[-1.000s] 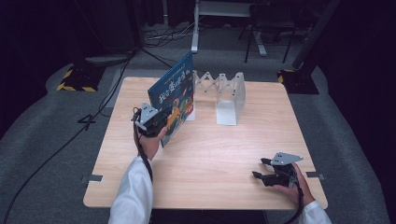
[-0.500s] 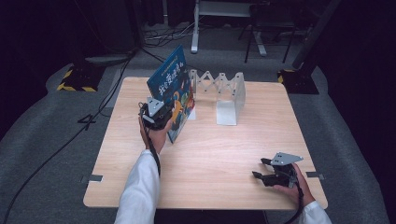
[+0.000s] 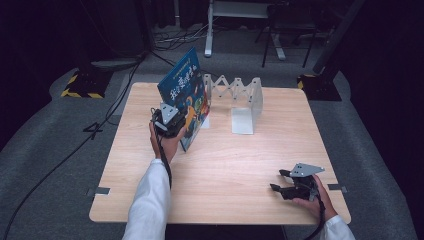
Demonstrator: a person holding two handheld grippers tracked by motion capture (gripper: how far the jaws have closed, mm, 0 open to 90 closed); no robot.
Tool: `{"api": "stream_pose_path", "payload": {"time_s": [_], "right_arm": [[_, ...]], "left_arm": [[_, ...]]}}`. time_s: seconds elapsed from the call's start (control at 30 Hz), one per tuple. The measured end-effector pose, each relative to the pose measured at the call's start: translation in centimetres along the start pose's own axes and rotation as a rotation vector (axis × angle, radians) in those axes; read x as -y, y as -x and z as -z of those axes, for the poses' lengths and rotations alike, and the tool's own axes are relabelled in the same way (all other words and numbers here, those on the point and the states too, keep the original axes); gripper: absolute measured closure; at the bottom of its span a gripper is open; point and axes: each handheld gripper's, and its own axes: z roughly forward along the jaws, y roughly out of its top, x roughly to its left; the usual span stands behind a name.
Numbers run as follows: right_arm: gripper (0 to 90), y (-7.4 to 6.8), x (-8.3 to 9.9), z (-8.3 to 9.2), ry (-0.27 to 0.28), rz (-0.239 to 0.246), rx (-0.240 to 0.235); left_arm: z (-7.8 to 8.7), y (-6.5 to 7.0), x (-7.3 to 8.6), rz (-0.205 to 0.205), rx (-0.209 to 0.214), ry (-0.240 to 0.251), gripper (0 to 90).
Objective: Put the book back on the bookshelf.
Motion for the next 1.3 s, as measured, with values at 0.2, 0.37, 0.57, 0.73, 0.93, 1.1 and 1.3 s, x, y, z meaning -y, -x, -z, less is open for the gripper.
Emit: {"api": "stream_pose_path", "payload": {"time_s": [0.2, 0.37, 0.57, 0.73, 0.93, 1.1, 1.3], "right_arm": [[30.9, 0.0, 0.0, 0.0, 0.002, -0.002, -0.003], [30.7, 0.0, 0.0, 0.0, 0.002, -0.005, -0.002], [30.2, 0.1, 0.0, 0.0, 0.000, -0.009, -0.002], [30.2, 0.1, 0.0, -0.1, 0.001, -0.010, -0.003], [30.1, 0.1, 0.0, 0.0, 0.002, -0.009, -0.005], [29.7, 0.1, 0.0, 0.0, 0.003, -0.009, -0.004], [29.5, 0.1, 0.0, -0.1, 0.003, -0.010, -0.003]], "left_arm": [[0.4, 0.7, 0.6, -0.022, -0.013, 0.004, 73.1], [0.6, 1.0, 1.3, -0.035, -0.013, 0.003, 72.9], [0.4, 1.8, 1.9, -0.052, -0.041, 0.006, 72.0], [-0.4, 2.2, 1.7, -0.052, -0.066, -0.003, 71.0], [-0.3, 2.5, 1.6, -0.052, -0.063, 0.006, 64.4], [0.2, 2.3, 1.3, -0.050, -0.045, 0.015, 60.4], [0.8, 2.1, 0.9, -0.053, -0.028, 0.016, 57.6]]}}
